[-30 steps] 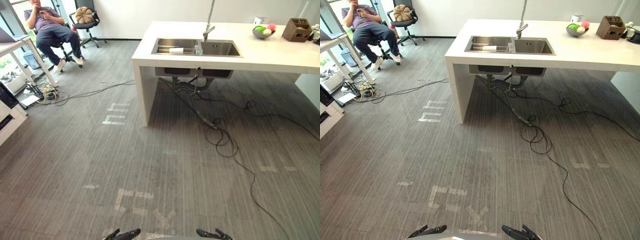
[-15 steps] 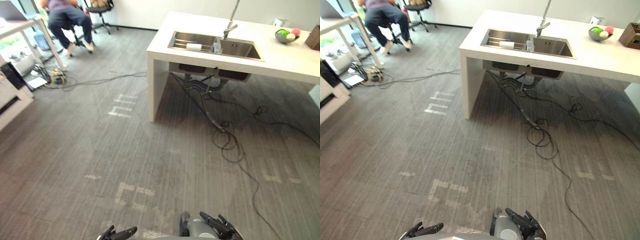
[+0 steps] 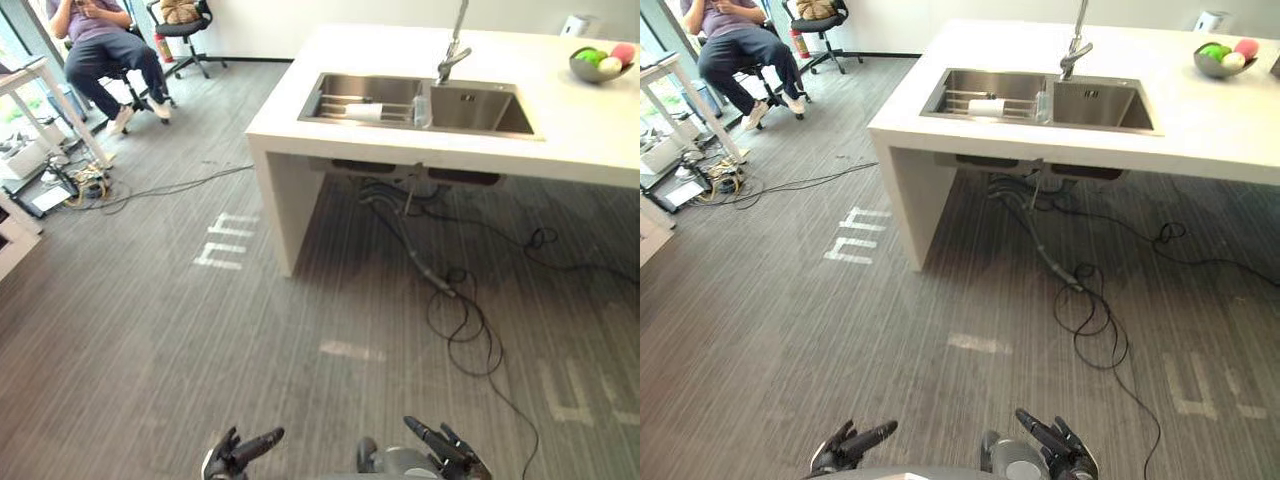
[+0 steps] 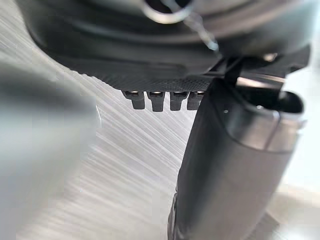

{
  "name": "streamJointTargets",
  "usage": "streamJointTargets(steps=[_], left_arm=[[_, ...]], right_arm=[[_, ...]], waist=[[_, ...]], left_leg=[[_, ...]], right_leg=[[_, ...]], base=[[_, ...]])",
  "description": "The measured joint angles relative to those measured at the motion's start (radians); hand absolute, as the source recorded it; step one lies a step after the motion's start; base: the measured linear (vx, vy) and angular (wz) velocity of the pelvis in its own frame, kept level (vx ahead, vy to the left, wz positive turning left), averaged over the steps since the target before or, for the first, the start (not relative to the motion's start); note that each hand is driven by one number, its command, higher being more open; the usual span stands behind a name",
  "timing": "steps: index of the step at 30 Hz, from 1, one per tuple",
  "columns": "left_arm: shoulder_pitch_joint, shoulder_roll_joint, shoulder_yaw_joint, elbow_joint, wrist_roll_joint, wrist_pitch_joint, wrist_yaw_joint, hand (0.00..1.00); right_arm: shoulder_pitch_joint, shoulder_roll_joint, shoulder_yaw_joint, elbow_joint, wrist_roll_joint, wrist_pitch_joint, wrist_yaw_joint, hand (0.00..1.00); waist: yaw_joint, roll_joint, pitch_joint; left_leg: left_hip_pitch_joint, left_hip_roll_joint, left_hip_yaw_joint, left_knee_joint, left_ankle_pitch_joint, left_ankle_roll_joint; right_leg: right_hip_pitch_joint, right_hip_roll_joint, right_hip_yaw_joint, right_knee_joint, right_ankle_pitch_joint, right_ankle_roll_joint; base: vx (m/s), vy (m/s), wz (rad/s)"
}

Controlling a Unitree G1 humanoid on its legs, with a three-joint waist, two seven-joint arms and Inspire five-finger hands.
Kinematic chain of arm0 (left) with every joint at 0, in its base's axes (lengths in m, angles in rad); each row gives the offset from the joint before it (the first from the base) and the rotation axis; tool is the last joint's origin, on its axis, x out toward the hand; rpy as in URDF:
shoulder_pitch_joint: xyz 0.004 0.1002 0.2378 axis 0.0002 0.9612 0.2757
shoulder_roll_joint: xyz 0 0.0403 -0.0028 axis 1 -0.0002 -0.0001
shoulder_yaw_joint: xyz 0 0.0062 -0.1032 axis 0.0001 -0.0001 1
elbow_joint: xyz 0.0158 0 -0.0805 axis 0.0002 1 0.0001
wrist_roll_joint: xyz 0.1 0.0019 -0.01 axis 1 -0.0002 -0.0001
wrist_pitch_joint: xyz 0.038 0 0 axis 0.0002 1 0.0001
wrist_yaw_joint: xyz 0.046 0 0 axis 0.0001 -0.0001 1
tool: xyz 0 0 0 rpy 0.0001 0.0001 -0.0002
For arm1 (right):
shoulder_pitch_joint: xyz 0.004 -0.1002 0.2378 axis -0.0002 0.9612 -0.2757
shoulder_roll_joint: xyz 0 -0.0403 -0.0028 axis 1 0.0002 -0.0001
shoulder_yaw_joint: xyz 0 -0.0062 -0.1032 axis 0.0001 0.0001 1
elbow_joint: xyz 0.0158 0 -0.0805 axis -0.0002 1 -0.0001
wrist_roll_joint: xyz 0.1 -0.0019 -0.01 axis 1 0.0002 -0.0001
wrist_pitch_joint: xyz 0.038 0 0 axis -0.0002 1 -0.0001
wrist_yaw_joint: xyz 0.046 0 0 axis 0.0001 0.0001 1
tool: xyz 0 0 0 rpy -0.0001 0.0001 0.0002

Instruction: Walk over to the sink, pick up the cup, carry it to the dishwasher, place the cup inside the dishwasher, then close the dishwasher door

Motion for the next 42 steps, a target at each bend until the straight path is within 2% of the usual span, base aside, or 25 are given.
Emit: streamJointTargets(steps=[2,4,7,8,9,11,12,13,15,16,18,19,21,23,25,26,27,28,30,32,34,36,38,40,42], left_arm=[[-0.002,0.035,-0.139,-0.381,-0.037,-0.021,-0.023,1.0],[-0.028,0.072,-0.21,-0.636,-0.046,-0.075,-0.045,1.0],[-0.075,0.051,-0.255,-0.923,-0.031,-0.229,-0.007,1.0],[-0.112,0.044,-0.268,-0.992,0.018,-0.337,0.056,1.0],[-0.149,0.045,-0.267,-1.04,0.097,-0.418,0.142,1.0],[-0.195,0.043,-0.251,-1.098,0.232,-0.49,0.281,1.0],[-0.206,0.046,-0.25,-1.114,0.264,-0.5,0.311,1.0],[-0.226,0.056,-0.257,-1.125,0.31,-0.524,0.351,1.0],[-0.238,0.083,-0.268,-1.124,0.349,-0.531,0.382,1.0],[-0.239,0.106,-0.278,-1.124,0.359,-0.51,0.385,1.0],[-0.246,0.112,-0.328,-1.121,0.361,-0.458,0.385,1.0],[-0.269,0.12,-0.416,-1.104,0.386,-0.402,0.382,1.0],[-0.308,0.139,-0.463,-1.073,0.41,-0.37,0.374,1.0],[-0.39,0.172,-0.512,-1.026,0.419,-0.295,0.323,1.0],[-0.421,0.174,-0.525,-0.992,0.426,-0.223,0.281,1.0],[-0.419,0.177,-0.524,-0.978,0.469,-0.167,0.268,1.0],[-0.411,0.185,-0.524,-0.954,0.515,-0.128,0.254,1.0],[-0.388,0.16,-0.526,-0.942,0.542,-0.105,0.251,1.0],[-0.372,0.143,-0.595,-0.89,0.629,-0.037,0.197,1.0],[-0.372,0.156,-0.592,-0.89,0.649,-0.019,0.169,1.0],[-0.37,0.158,-0.589,-0.896,0.655,-0.007,0.162,1.0],[-0.354,0.168,-0.578,-0.945,0.654,-0.005,0.145,1.0],[-0.349,0.193,-0.577,-0.994,0.651,-0.019,0.118,1.0],[-0.347,0.213,-0.574,-1.004,0.65,-0.046,0.098,1.0],[-0.347,0.24,-0.559,-1.001,0.63,-0.059,0.028,1.0]], right_arm=[[-0.045,-0.001,0.061,-0.035,0.008,0.025,-0.016,1.0],[-0.089,-0.011,0.096,-0.046,-0.005,0.059,-0.02,1.0],[-0.102,-0.026,0.103,-0.066,-0.034,0.095,-0.027,1.0],[-0.091,-0.03,0.107,-0.049,-0.034,0.094,-0.041,1.0],[-0.091,-0.021,0.108,-0.016,-0.031,0.094,-0.047,1.0],[-0.087,-0.017,0.107,0.0,-0.011,0.084,-0.053,1.0],[-0.085,-0.012,0.106,0.007,-0.006,0.081,-0.057,1.0],[-0.071,0.003,0.105,0.011,-0.004,0.07,-0.062,1.0],[-0.051,0.038,0.103,0.011,-0.003,0.037,-0.072,1.0],[-0.048,0.062,0.102,0.004,-0.003,0.003,-0.084,1.0],[-0.051,0.068,0.112,-0.019,-0.01,-0.024,-0.082,1.0],[-0.044,0.065,0.142,-0.054,-0.064,-0.055,-0.08,1.0],[-0.045,0.066,0.155,-0.076,-0.082,-0.063,-0.083,1.0],[-0.056,0.075,0.165,-0.113,-0.079,-0.051,-0.098,1.0],[-0.048,0.075,0.166,-0.155,-0.081,-0.013,-0.107,1.0],[-0.03,0.08,0.168,-0.184,-0.082,0.021,-0.115,1.0],[-0.003,0.094,0.168,-0.211,-0.082,0.032,-0.119,1.0],[-0.016,0.07,0.164,-0.225,-0.09,0.049,-0.119,1.0],[-0.024,0.033,0.162,-0.235,-0.092,0.124,-0.114,1.0],[-0.031,0.027,0.162,-0.237,-0.113,0.166,-0.098,1.0],[-0.016,0.019,0.164,-0.254,-0.121,0.201,-0.08,1.0],[-0.001,0.01,0.165,-0.269,-0.122,0.208,-0.078,1.0],[0.005,-0.004,0.162,-0.248,-0.115,0.2,-0.079,1.0],[-0.016,-0.015,0.157,-0.188,-0.106,0.19,-0.082,1.0],[-0.025,-0.024,0.131,-0.146,-0.102,0.178,-0.081,1.0]], waist=[[0.028,-0.02,0.012],[0.036,-0.041,0.025],[0.046,-0.014,0.016],[0.054,0.007,-0.003],[0.062,-0.005,-0.029],[0.049,-0.013,-0.035],[0.046,-0.023,-0.035],[0.046,-0.052,-0.037],[0.043,-0.092,-0.036],[0.032,-0.108,-0.042],[0.015,-0.113,-0.044],[0.005,-0.108,-0.044],[-0.005,-0.105,-0.046],[-0.03,-0.091,-0.039],[-0.041,-0.081,-0.033],[-0.042,-0.087,-0.037],[-0.048,-0.11,-0.057],[-0.045,-0.053,-0.061],[-0.047,0.009,-0.091],[-0.037,0.012,-0.081],[-0.027,0.007,-0.069],[-0.019,0.009,-0.07],[-0.009,0.011,-0.083],[-0.007,0.017,-0.098],[-0.021,0.03,-0.121]], left_leg=[[-0.166,-0.017,0.108,-0.139,-0.074,0.045],[-0.218,-0.07,0.207,-0.39,-0.069,0.075],[-0.228,-0.123,0.223,-0.802,0.077,0.04],[-0.235,-0.125,0.187,-0.788,0.174,0.042],[-0.241,-0.161,0.181,-0.711,0.18,0.074],[-0.247,-0.181,0.187,-0.631,0.127,0.154],[-0.237,-0.192,0.19,-0.621,0.108,0.171],[-0.2,-0.216,0.2,-0.625,0.081,0.178],[-0.108,-0.245,0.207,-0.661,0.049,0.197],[-0.041,-0.258,0.205,-0.704,0.031,0.201],[0.073,-0.269,0.208,-0.773,0.002,0.199],[0.184,-0.264,0.21,-0.851,-0.003,0.187],[0.239,-0.255,0.203,-0.894,0.001,0.179],[0.297,-0.216,0.185,-0.931,-0.019,0.132],[0.343,-0.182,0.192,-0.93,-0.051,0.077],[0.385,-0.178,0.205,-0.927,-0.081,0.031],[0.426,-0.192,0.208,-0.922,-0.11,0.003],[0.439,-0.154,0.22,-0.919,-0.13,0.002],[0.427,-0.088,0.273,-0.902,-0.07,-0.007],[0.407,-0.054,0.272,-0.795,-0.027,-0.008],[0.264,0.024,0.239,-0.439,0.054,0.029],[0.162,0.092,0.244,-0.271,0.026,0.019],[0.123,0.1,0.298,-0.434,-0.003,0.02],[0.139,0.065,0.318,-0.663,0.037,0.026],[0.199,0.014,0.321,-0.833,0.06,-0.002]], right_leg=[[0.071,-0.014,0.012,-0.063,-0.008,-0.005],[0.121,-0.066,0.038,-0.078,-0.032,0.035],[0.216,-0.121,0.101,-0.101,-0.107,0.068],[0.265,-0.128,0.139,-0.117,-0.156,0.1],[0.28,-0.168,0.202,-0.09,-0.187,0.103],[0.247,-0.191,0.229,0.041,-0.189,0.113],[0.231,-0.201,0.231,0.091,-0.183,0.122],[0.199,-0.222,0.232,0.211,-0.16,0.159],[0.119,-0.25,0.228,0.463,-0.053,0.328],[0.034,-0.268,0.222,0.658,0.043,0.368],[-0.121,-0.324,0.138,0.961,0.012,0.306],[-0.233,-0.346,0.061,1.036,-0.04,0.232],[-0.291,-0.348,0.005,0.969,-0.08,0.222],[-0.356,-0.311,-0.093,0.68,-0.11,0.186],[-0.348,-0.232,-0.104,0.332,-0.037,0.136],[-0.331,-0.199,-0.086,0.155,0.099,0.105],[-0.328,-0.204,-0.044,0.136,0.219,0.094],[-0.333,-0.168,-0.055,0.182,0.21,0.078],[-0.307,-0.122,-0.082,0.166,0.138,0.063],[-0.258,-0.099,-0.088,0.13,0.101,0.067],[-0.159,-0.075,-0.096,0.048,0.091,0.054],[-0.099,-0.055,-0.098,-0.01,0.089,0.053],[-0.073,-0.053,-0.095,-0.044,0.089,0.052],[-0.071,-0.056,-0.072,-0.058,0.1,0.071],[-0.079,-0.063,-0.064,-0.091,0.127,0.076]], base=[[0.46,-0.014,-0.15],[0.55,0.137,-0.38],[0.56,0.256,-0.66],[0.6,0.381,-0.76],[0.61,0.39,-0.66],[0.63,0.339,-0.18],[0.63,0.293,0.06],[0.6,0.26,0.04],[0.58,0.202,-0.01],[0.53,0.149,-0.07],[0.57,0.118,-0.1],[0.53,0.074,-0.03],[0.41,-0.001,0.11],[0.51,-0.126,0.23],[0.48,-0.199,0.08],[0.55,-0.257,0.11],[0.55,-0.234,-0.01],[0.51,-0.197,0.15],[0.56,-0.262,0.14],[0.4,-0.284,0.04],[0.19,-0.169,0.09],[0.19,-0.11,0.01],[0.2,-0.028,-0.14],[0.23,0.054,-0.26],[0.25,0.103,-0.08]])
